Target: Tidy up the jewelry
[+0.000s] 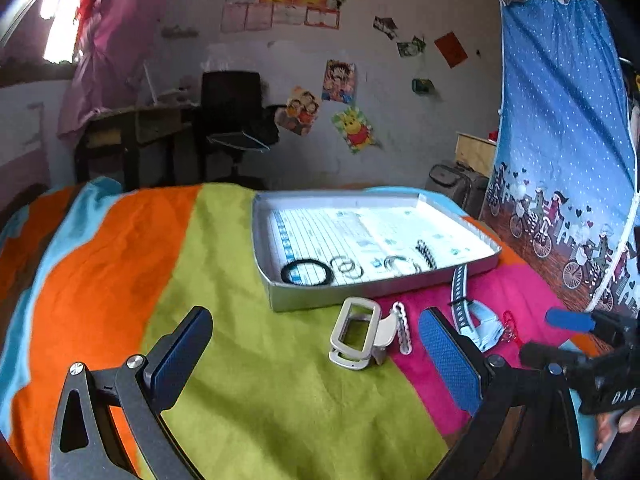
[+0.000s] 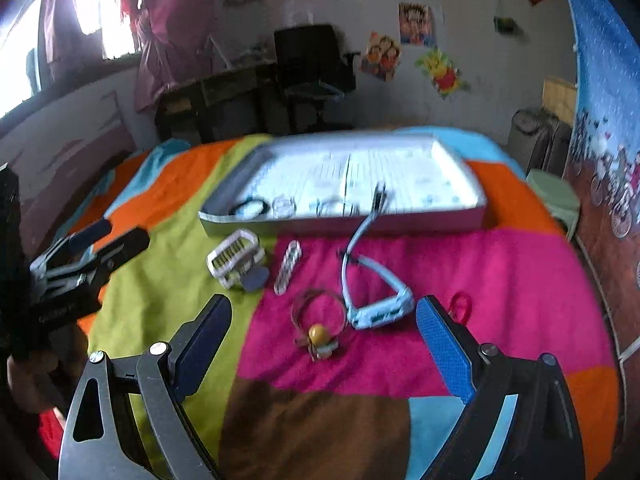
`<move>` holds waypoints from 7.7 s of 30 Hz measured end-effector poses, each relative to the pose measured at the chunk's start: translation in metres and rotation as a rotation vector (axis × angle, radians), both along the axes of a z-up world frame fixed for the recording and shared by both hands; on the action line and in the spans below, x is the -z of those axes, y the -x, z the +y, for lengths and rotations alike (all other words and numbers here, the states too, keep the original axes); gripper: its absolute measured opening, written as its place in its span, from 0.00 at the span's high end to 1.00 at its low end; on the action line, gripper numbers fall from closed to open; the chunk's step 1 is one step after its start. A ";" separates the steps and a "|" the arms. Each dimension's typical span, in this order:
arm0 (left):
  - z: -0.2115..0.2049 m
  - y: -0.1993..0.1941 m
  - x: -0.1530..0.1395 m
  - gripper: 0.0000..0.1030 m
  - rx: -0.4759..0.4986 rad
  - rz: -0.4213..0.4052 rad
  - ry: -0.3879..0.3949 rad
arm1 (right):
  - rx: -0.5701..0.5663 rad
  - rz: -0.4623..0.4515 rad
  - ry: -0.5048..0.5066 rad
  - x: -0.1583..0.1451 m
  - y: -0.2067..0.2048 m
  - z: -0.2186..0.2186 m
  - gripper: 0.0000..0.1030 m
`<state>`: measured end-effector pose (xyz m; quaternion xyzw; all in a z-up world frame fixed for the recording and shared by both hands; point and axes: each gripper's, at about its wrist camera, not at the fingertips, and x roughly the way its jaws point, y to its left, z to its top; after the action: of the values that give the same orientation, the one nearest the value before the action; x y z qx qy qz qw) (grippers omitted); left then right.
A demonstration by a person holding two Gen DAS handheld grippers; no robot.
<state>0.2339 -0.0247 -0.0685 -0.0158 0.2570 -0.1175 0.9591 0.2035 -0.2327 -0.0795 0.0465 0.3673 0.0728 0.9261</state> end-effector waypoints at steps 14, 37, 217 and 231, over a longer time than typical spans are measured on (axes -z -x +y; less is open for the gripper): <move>-0.013 -0.049 0.046 0.19 0.141 0.156 0.040 | -0.035 0.153 -0.042 0.073 -0.041 0.019 0.47; -0.014 -0.071 0.068 0.92 0.261 0.319 0.225 | -0.078 0.139 -0.005 0.075 -0.051 0.030 0.77; -0.102 0.036 0.024 0.00 -0.047 0.111 0.106 | -0.122 -0.161 0.084 -0.007 0.062 -0.142 0.01; -0.116 0.014 0.031 0.00 0.003 0.124 0.119 | -0.117 -0.125 0.076 0.008 0.043 -0.141 0.01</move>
<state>0.2199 -0.1405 -0.0992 -0.0796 0.3087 -0.1326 0.9385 0.1610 -0.3736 -0.0874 -0.0147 0.3132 0.1155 0.9425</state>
